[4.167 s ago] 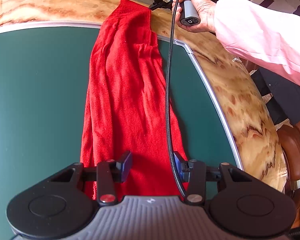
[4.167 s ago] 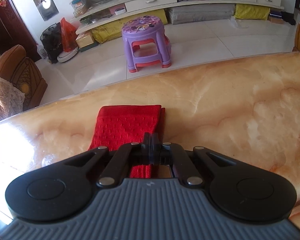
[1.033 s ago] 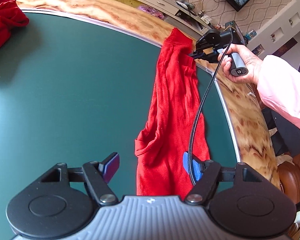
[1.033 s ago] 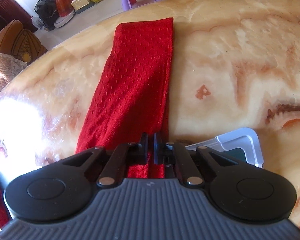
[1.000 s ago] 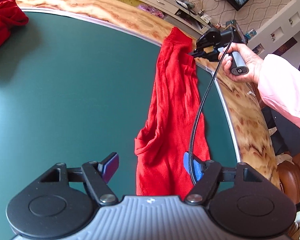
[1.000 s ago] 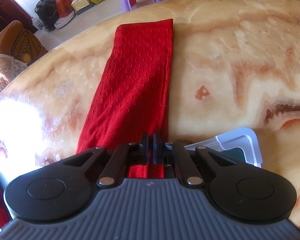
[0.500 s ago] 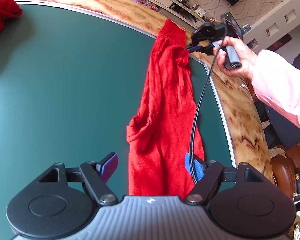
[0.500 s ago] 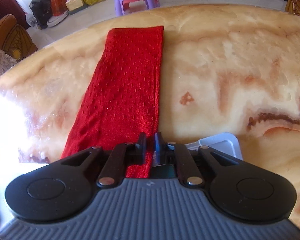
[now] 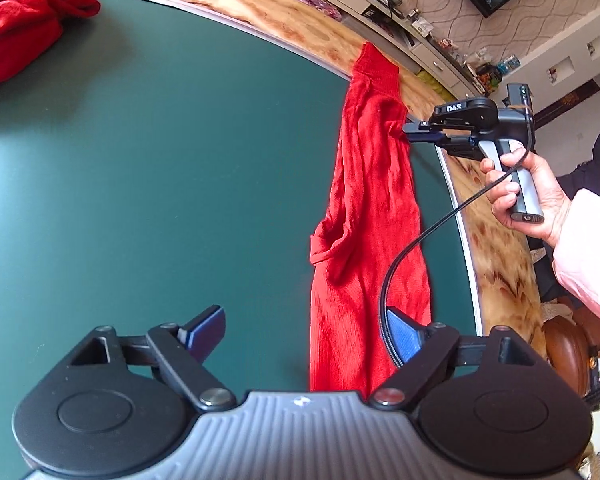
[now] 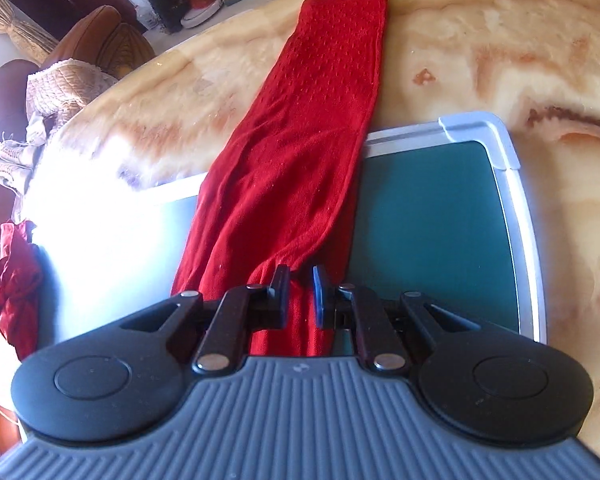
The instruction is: Fold clothes
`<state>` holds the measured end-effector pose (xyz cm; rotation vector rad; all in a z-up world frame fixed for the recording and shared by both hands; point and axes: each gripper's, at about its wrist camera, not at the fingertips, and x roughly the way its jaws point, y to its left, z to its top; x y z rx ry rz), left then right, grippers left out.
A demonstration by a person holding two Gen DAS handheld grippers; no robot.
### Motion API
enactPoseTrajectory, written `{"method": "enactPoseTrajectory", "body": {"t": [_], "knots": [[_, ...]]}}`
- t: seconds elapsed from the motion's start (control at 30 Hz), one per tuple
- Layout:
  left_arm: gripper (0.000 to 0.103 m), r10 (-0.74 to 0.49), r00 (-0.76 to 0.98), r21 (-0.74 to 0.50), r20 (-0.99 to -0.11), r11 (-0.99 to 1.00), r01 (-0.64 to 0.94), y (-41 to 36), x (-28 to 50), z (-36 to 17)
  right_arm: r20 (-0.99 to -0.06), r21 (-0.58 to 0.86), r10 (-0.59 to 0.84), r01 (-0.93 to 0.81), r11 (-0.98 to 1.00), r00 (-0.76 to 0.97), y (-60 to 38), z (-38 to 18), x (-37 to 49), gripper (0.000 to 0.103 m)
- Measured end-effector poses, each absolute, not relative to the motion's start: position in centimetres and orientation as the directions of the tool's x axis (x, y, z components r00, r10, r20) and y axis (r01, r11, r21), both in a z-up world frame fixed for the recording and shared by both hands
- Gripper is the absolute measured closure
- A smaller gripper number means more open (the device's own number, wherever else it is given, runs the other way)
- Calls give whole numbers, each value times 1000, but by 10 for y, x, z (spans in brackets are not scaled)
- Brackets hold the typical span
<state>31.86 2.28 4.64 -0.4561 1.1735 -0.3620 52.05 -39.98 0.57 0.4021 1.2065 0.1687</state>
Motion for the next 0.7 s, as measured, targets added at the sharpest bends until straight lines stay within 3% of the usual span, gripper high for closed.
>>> {"method": "enactPoseTrajectory", "body": {"t": [0.2,0.27,0.43,0.7], "knots": [[14,-519,330,-520,-788,849,94,20,314,58,-868,383,329,80,920,371,-394,3,523,88],[14,-521,337,-516,-784,849,113,22,313,65,-877,363,308,90,927,368,-394,3,523,98],[14,-498,379,-443,-780,867,228,17,309,89,-886,307,228,144,941,404,-400,14,514,99],[14,-505,317,-431,-803,859,278,-19,312,64,-921,227,151,179,957,359,-395,2,520,99]]}}
